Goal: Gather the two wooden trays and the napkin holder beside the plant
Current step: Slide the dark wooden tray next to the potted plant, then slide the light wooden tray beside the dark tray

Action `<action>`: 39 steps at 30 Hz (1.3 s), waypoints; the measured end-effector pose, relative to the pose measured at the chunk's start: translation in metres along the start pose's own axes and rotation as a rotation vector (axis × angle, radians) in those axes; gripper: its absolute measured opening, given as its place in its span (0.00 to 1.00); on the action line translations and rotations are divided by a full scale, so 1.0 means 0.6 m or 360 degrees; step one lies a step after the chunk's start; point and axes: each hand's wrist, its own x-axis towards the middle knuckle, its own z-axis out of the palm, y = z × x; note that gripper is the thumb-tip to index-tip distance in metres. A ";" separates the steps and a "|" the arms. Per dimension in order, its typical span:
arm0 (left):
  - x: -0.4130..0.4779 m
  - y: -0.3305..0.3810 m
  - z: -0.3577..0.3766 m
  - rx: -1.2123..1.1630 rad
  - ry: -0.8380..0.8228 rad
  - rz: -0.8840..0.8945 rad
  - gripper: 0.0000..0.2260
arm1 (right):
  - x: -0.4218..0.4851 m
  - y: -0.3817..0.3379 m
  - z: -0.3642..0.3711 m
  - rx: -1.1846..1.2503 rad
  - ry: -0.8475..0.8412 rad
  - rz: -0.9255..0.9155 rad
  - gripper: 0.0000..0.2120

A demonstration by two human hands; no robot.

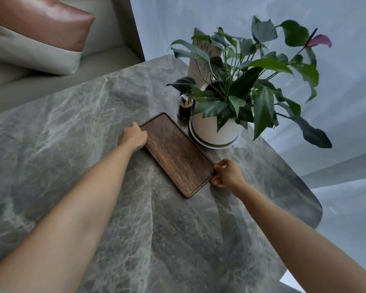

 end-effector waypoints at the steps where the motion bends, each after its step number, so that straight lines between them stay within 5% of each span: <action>1: 0.003 0.001 0.001 -0.0001 -0.0006 0.0007 0.20 | 0.004 0.000 -0.002 0.0003 -0.0002 -0.0002 0.04; 13: 0.013 0.012 0.009 0.0067 -0.0090 0.0174 0.21 | 0.009 0.000 -0.018 -0.0047 0.0030 -0.0007 0.06; 19: -0.011 -0.001 -0.004 0.0155 -0.0144 0.0230 0.25 | -0.013 -0.010 -0.015 -0.0436 0.0095 -0.0066 0.08; 30: -0.132 -0.134 -0.120 0.0618 0.0371 0.0448 0.26 | -0.131 -0.101 0.042 -0.1062 0.0293 -0.0493 0.19; 39: -0.250 -0.328 -0.255 0.0748 0.0713 0.0422 0.28 | -0.287 -0.199 0.231 -0.1317 0.0238 -0.1240 0.37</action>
